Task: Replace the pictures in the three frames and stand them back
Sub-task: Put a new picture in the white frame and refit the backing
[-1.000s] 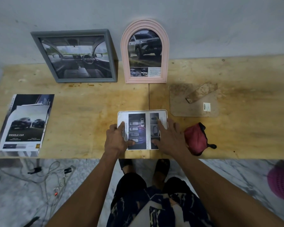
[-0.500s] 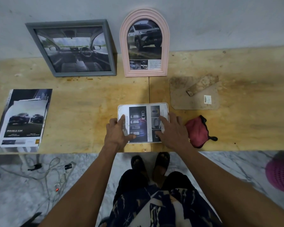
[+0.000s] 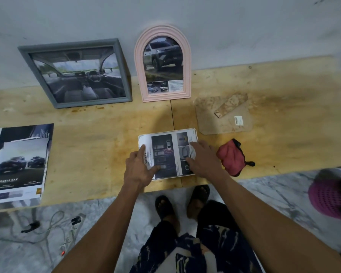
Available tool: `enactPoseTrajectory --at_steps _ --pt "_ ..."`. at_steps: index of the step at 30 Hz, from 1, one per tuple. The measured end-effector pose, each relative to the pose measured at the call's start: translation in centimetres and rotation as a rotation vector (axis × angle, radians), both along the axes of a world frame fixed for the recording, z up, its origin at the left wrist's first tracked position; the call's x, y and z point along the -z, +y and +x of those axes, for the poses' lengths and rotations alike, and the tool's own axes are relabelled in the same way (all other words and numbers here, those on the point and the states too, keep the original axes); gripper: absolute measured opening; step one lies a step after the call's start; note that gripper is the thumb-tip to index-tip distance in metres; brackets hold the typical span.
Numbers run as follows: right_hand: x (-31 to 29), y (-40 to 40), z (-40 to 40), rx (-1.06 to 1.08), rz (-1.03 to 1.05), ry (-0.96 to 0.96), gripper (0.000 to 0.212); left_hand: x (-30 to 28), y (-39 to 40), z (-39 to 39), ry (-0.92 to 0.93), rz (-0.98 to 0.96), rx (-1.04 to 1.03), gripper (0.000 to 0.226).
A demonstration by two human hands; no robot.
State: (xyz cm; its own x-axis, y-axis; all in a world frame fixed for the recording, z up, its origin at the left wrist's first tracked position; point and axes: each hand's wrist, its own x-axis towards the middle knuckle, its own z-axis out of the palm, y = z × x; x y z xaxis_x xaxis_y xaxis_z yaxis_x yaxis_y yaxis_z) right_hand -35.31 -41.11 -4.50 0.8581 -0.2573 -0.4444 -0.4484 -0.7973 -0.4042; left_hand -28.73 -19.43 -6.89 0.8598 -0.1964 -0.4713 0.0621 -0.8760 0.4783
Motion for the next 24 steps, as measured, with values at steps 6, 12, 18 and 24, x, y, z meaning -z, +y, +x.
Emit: enactPoseTrajectory --at_steps 6,12,18,24 --pt "0.1 -2.8 0.9 0.184 0.196 -0.128 0.047 -0.9 -2.8 0.7 -0.114 0.175 -0.090 0.090" --pt "-0.3 -12.1 3.7 0.441 0.089 -0.202 0.041 -2.0 -12.8 3.7 -0.176 0.002 -0.049 0.067" --pt "1.2 -20.2 4.9 0.604 0.057 -0.083 0.050 -1.1 -22.9 6.5 0.003 -0.097 -0.033 0.071" --pt "3.6 -22.8 7.0 0.528 0.044 0.023 0.060 0.5 -26.2 7.9 0.028 0.110 -0.085 0.063"
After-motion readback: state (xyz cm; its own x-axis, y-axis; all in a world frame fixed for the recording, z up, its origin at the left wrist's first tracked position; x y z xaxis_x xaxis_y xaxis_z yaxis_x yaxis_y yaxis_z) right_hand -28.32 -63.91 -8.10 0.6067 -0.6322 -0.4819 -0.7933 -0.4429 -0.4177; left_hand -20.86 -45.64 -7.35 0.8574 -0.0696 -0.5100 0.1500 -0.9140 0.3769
